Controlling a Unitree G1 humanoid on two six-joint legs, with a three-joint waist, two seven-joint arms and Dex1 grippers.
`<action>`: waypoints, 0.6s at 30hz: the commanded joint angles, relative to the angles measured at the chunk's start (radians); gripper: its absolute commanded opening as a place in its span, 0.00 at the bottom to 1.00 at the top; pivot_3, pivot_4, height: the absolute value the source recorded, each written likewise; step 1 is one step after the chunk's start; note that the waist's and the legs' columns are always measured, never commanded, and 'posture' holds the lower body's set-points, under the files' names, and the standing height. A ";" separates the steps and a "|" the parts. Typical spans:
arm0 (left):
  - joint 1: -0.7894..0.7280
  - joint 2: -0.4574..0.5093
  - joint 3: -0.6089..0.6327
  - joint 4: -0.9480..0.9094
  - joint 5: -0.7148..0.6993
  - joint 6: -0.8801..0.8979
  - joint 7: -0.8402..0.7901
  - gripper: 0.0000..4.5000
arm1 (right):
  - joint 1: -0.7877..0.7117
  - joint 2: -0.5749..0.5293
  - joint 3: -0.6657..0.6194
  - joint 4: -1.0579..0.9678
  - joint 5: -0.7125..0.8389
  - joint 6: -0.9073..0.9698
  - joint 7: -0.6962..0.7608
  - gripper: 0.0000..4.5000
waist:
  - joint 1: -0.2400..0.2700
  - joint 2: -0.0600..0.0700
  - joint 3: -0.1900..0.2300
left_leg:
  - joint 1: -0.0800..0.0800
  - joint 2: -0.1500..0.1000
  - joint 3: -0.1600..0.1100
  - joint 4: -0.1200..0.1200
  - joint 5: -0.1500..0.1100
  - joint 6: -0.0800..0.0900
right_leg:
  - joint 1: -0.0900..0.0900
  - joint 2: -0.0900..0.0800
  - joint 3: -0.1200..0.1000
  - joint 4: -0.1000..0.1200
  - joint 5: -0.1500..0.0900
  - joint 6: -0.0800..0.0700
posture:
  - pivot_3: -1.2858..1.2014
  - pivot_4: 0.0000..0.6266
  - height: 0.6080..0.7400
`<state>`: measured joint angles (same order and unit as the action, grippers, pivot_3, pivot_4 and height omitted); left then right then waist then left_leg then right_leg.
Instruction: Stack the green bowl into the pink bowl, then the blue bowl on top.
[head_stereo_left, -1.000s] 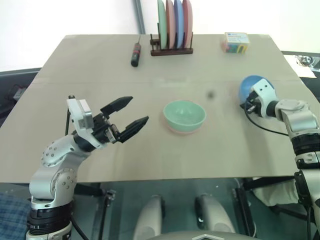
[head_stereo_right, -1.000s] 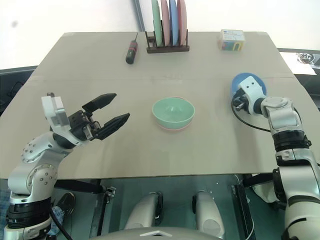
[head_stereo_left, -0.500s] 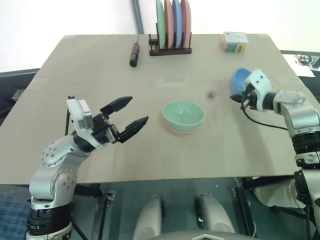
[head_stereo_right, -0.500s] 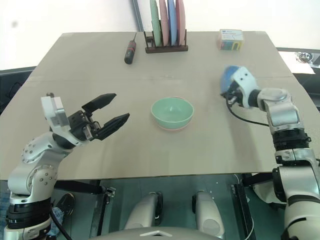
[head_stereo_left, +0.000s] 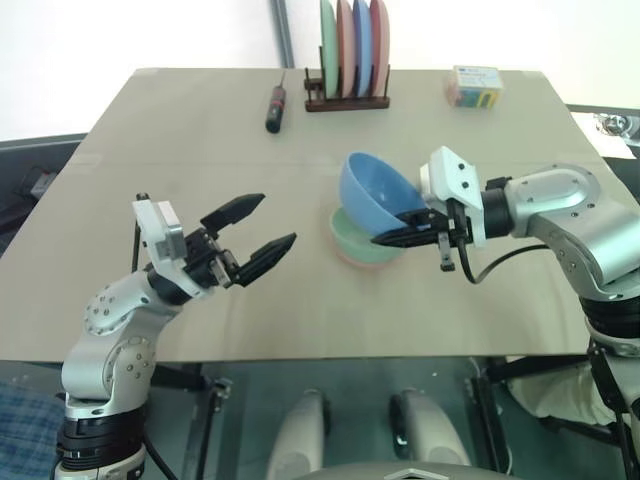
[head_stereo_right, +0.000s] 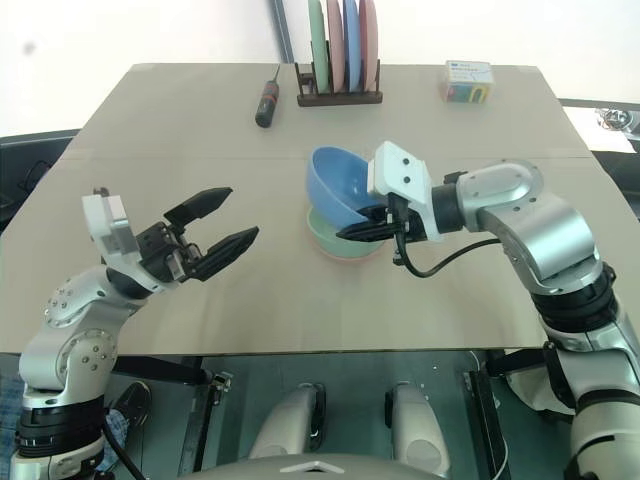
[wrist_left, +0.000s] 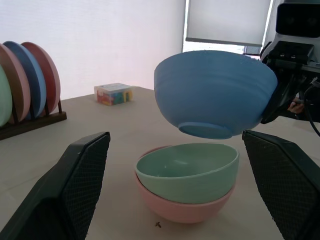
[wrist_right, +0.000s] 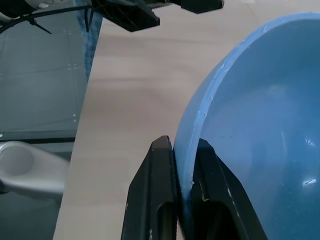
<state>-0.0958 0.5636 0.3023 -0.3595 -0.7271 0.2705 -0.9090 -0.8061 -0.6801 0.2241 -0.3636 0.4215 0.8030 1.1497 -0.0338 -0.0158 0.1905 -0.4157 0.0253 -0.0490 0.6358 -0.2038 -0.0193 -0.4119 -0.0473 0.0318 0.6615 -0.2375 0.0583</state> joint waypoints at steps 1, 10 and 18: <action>0.002 0.000 0.008 -0.018 0.003 -0.020 0.009 1.00 | -0.035 0.005 -0.018 0.016 -0.010 -0.022 -0.034 0.38 | -0.001 0.000 0.000 | 0.000 0.000 0.000 0.000 0.000 0.000 | 0.000 0.000 0.000 0.000 0.000 0.000 | 0.52 0.24 1.00; 0.076 0.012 0.050 -0.051 0.015 -0.007 0.064 1.00 | 0.078 -0.015 -0.201 0.154 0.032 -0.094 -0.079 0.44 | 0.003 -0.002 -0.001 | -0.001 0.000 0.000 0.000 0.000 0.000 | 0.000 0.000 0.000 -0.001 0.000 0.000 | 0.52 0.24 1.00; 0.289 0.031 0.124 -0.065 0.093 -0.045 0.078 1.00 | 0.459 -0.125 -0.436 0.375 0.025 -0.460 0.073 0.44 | 0.017 -0.002 -0.001 | 0.000 0.000 0.002 -0.001 -0.001 0.001 | 0.000 -0.001 0.001 -0.003 -0.001 -0.002 | 0.52 0.24 1.00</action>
<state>0.1866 0.5802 0.3908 -0.3887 -0.6467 0.2566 -0.8366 -0.3600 -0.7839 -0.1445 0.0013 0.4395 0.4507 1.1762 -0.0169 -0.0174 0.1895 -0.4153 0.0252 -0.0466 0.6352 -0.2045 -0.0182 -0.4117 -0.0479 0.0332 0.6592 -0.2396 0.0553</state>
